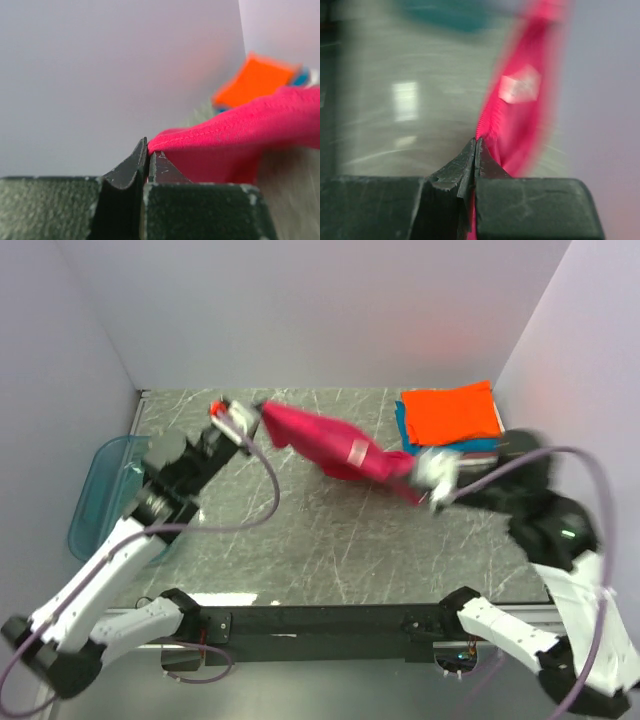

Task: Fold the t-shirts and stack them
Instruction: Flatten the tshirt out

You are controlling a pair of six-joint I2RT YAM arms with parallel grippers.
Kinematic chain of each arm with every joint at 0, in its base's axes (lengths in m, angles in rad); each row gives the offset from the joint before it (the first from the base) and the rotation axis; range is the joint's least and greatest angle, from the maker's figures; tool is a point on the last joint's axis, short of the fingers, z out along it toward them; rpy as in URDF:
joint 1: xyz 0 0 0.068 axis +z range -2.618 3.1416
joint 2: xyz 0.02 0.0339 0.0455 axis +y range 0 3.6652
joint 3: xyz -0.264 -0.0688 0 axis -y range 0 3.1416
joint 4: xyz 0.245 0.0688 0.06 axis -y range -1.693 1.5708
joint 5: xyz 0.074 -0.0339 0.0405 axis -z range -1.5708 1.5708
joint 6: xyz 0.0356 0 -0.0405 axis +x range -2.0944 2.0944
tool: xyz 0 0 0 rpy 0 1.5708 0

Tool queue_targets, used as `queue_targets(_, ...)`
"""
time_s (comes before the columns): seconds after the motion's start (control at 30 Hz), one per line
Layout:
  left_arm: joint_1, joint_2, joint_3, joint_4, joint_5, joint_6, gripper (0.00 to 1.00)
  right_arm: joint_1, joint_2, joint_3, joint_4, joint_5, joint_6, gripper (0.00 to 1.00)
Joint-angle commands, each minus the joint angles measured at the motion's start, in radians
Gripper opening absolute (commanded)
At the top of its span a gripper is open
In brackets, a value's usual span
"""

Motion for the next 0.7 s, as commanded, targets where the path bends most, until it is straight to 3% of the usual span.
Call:
queue_targets(0.0, 0.014, -0.154, -0.223, -0.188, -0.002, 0.018, 0.00, 0.238, 0.049, -0.270, -0.195, -0.189, -0.137, 0.00)
queue_targets(0.1, 0.015, -0.352, -0.409, -0.278, -0.108, 0.001, 0.01, 0.365, 0.121, -0.386, -0.123, -0.205, -0.152, 0.00)
queue_targets(0.17, 0.015, -0.485, -0.501, -0.335, -0.114, 0.018, 0.00, 0.465, 0.192, -0.388, -0.103, -0.154, -0.150, 0.00)
queue_targets(0.23, 0.015, -0.587, -0.550, -0.349, -0.206, -0.033, 0.02, 0.577, 0.305, -0.345, -0.083, -0.103, -0.134, 0.00)
queue_targets(0.3, 0.014, -0.634, -0.564, -0.351, -0.275, -0.089, 0.24, 0.625, 0.418, -0.248, -0.096, -0.079, -0.121, 0.22)
queue_targets(0.33, 0.015, -0.672, -0.569, -0.348, -0.366, -0.108, 0.35, 0.625, 0.451, -0.207, -0.108, -0.077, -0.095, 0.47)
queue_targets(0.37, 0.014, -0.690, -0.569, -0.342, -0.410, -0.138, 0.55, 0.617, 0.477, -0.170, -0.121, -0.071, -0.089, 0.56)
queue_targets(0.4, 0.015, -0.720, -0.568, -0.340, -0.451, -0.155, 0.63, 0.584, 0.497, -0.131, -0.145, -0.059, -0.089, 0.62)
queue_targets(0.5, 0.014, -0.756, -0.563, -0.332, -0.557, -0.214, 0.78, 0.484, 0.427, -0.170, -0.062, -0.028, -0.034, 0.70)
queue_targets(0.53, 0.014, -0.766, -0.554, -0.331, -0.567, -0.235, 0.81, 0.387, 0.406, -0.190, -0.037, -0.011, -0.014, 0.75)
queue_targets(0.67, 0.015, -0.737, -0.505, -0.369, -0.623, -0.462, 0.96, 0.157, 0.309, -0.313, 0.094, 0.107, 0.136, 0.78)
